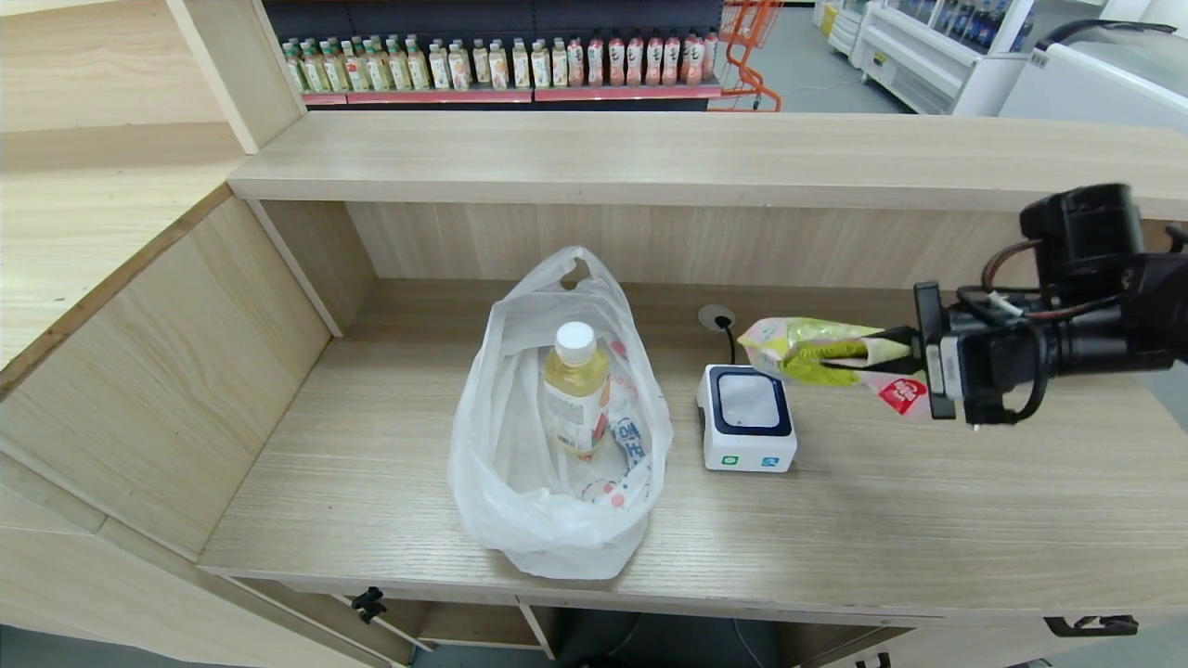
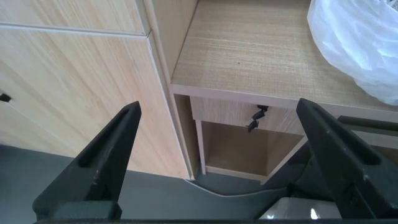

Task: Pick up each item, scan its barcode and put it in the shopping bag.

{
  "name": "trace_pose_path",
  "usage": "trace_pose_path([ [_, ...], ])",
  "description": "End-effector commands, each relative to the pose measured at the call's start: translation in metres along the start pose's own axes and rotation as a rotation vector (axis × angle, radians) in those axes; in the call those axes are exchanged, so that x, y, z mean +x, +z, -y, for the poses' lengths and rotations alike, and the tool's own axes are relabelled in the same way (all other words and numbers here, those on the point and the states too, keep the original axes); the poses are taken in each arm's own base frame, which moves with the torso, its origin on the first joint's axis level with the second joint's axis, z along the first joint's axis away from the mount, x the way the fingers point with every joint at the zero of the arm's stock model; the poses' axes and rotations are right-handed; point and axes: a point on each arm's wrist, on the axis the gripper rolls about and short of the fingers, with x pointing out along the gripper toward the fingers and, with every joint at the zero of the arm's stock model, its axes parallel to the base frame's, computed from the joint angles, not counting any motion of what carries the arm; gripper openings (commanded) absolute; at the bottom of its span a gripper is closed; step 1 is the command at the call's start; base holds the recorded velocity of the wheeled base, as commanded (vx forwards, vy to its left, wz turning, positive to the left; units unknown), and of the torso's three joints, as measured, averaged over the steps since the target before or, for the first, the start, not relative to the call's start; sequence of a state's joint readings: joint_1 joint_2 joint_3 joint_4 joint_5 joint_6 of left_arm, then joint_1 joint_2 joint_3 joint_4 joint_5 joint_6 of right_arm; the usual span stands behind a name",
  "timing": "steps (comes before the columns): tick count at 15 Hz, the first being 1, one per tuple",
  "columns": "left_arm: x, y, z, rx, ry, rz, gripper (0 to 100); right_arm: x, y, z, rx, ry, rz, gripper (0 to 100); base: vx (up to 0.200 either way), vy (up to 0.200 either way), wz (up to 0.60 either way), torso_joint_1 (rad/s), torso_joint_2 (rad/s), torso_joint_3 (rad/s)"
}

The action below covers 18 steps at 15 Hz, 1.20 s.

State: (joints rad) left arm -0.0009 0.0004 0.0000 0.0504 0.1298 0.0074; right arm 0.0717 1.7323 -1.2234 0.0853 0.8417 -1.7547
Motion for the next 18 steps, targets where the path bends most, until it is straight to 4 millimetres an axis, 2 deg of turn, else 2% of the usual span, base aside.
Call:
trace_pose_path([
  [1, 0.000, 0.000, 0.000, 0.000, 0.000, 0.000, 100, -0.048, 0.046, 0.043, 0.246, -0.150, -0.010, 0, 0.000, 0.000, 0.00, 0.000, 0.00, 0.000],
  [3, 0.000, 0.000, 0.000, 0.000, 0.000, 0.000, 100, -0.059, 0.061, 0.051, 0.644, -0.228, -0.030, 0, 0.000, 0.000, 0.00, 0.000, 0.00, 0.000],
  [4, 0.000, 0.000, 0.000, 0.000, 0.001, 0.000, 100, -0.053, 0.063, 0.054, 0.814, -0.252, 0.010, 0, 0.000, 0.000, 0.00, 0.000, 0.00, 0.000],
  [5, 0.000, 0.000, 0.000, 0.000, 0.000, 0.000, 100, -0.048, 0.061, 0.056, 0.892, -0.265, 0.036, 0, 0.000, 0.000, 0.00, 0.000, 0.00, 0.000],
  [6, 0.000, 0.000, 0.000, 0.000, 0.000, 0.000, 100, -0.031, 0.058, 0.058, 1.061, -0.268, 0.110, 0, 0.000, 0.000, 0.00, 0.000, 0.00, 0.000],
  [9, 0.000, 0.000, 0.000, 0.000, 0.001, 0.000, 100, 0.011, 0.065, 0.050, 1.410, -0.206, 0.240, 0, 0.000, 0.000, 0.00, 0.000, 0.00, 0.000],
  [11, 0.000, 0.000, 0.000, 0.000, 0.000, 0.000, 100, 0.049, 0.062, 0.050, 1.499, -0.199, 0.296, 0, 0.000, 0.000, 0.00, 0.000, 0.00, 0.000],
  [12, 0.000, 0.000, 0.000, 0.000, 0.000, 0.000, 100, 0.060, 0.059, 0.046, 1.505, -0.195, 0.292, 0, 0.000, 0.000, 0.00, 0.000, 0.00, 0.000],
  [13, 0.000, 0.000, 0.000, 0.000, 0.001, 0.000, 100, 0.077, 0.053, 0.035, 1.535, -0.163, 0.264, 0, 0.000, 0.000, 0.00, 0.000, 0.00, 0.000],
  [16, 0.000, 0.000, 0.000, 0.000, 0.000, 0.000, 100, 0.094, 0.043, 0.021, 1.574, -0.123, 0.223, 0, 0.000, 0.000, 0.00, 0.000, 0.00, 0.000],
  [18, 0.000, 0.000, 0.000, 0.000, 0.000, 0.000, 100, 0.093, 0.050, 0.016, 1.610, -0.095, 0.222, 0, 0.000, 0.000, 0.00, 0.000, 0.00, 0.000],
])
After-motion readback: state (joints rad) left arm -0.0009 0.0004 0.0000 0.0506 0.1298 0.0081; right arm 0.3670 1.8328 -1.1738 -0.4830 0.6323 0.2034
